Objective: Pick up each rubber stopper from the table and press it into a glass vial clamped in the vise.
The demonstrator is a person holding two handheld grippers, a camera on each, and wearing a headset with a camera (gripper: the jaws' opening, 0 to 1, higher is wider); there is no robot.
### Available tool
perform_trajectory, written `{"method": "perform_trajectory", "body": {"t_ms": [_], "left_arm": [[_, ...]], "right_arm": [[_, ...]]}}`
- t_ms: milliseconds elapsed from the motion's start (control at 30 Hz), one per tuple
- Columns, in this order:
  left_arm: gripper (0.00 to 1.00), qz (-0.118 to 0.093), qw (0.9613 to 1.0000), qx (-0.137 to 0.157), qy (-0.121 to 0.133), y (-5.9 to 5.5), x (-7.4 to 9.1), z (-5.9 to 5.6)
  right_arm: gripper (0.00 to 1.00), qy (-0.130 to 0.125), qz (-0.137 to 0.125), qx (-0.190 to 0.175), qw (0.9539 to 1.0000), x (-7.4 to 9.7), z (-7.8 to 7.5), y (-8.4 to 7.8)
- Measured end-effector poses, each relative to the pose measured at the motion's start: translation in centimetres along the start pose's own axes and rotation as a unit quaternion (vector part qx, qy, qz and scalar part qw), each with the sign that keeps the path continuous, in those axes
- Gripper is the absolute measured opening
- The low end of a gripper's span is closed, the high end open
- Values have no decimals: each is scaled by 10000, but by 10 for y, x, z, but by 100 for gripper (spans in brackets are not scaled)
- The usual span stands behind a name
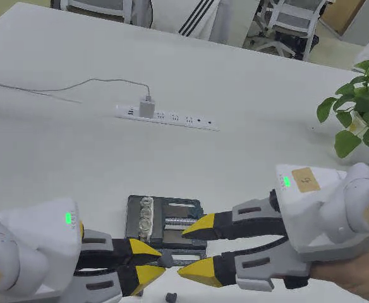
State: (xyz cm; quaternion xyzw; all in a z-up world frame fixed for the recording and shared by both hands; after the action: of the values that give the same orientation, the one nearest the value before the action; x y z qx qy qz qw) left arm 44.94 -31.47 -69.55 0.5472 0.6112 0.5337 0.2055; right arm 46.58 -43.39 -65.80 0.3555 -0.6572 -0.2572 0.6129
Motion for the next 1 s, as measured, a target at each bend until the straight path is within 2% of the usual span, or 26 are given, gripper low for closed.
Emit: {"method": "perform_trajectory", "body": {"t_ms": [300,733,1000], "left_arm": [[4,-76,9999,-105,-85,5,-1,-6],[4,-41,9993,-292,-214,8,0,-12],[4,-23,9993,-281,-260,9,1,-12]], "right_arm": [[14,222,69,66,9997,-3,4,2],[8,330,103,173,9993,-3,6,6],[8,372,133,224,9990,-3,6,6]]}}
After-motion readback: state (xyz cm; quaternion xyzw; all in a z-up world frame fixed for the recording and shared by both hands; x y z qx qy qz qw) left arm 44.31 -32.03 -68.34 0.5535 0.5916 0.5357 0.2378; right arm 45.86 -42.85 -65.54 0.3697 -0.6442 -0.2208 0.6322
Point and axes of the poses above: the centre of the closed fingertips' face, and the gripper's own axes: x roughly backward along the fingers, z roughly to its left, y roughly out of its top, the point moved 7 cm from there along x, roughly backward along the fingers, and after that the axes turned 14 degrees about x, right-handed, at the moved point
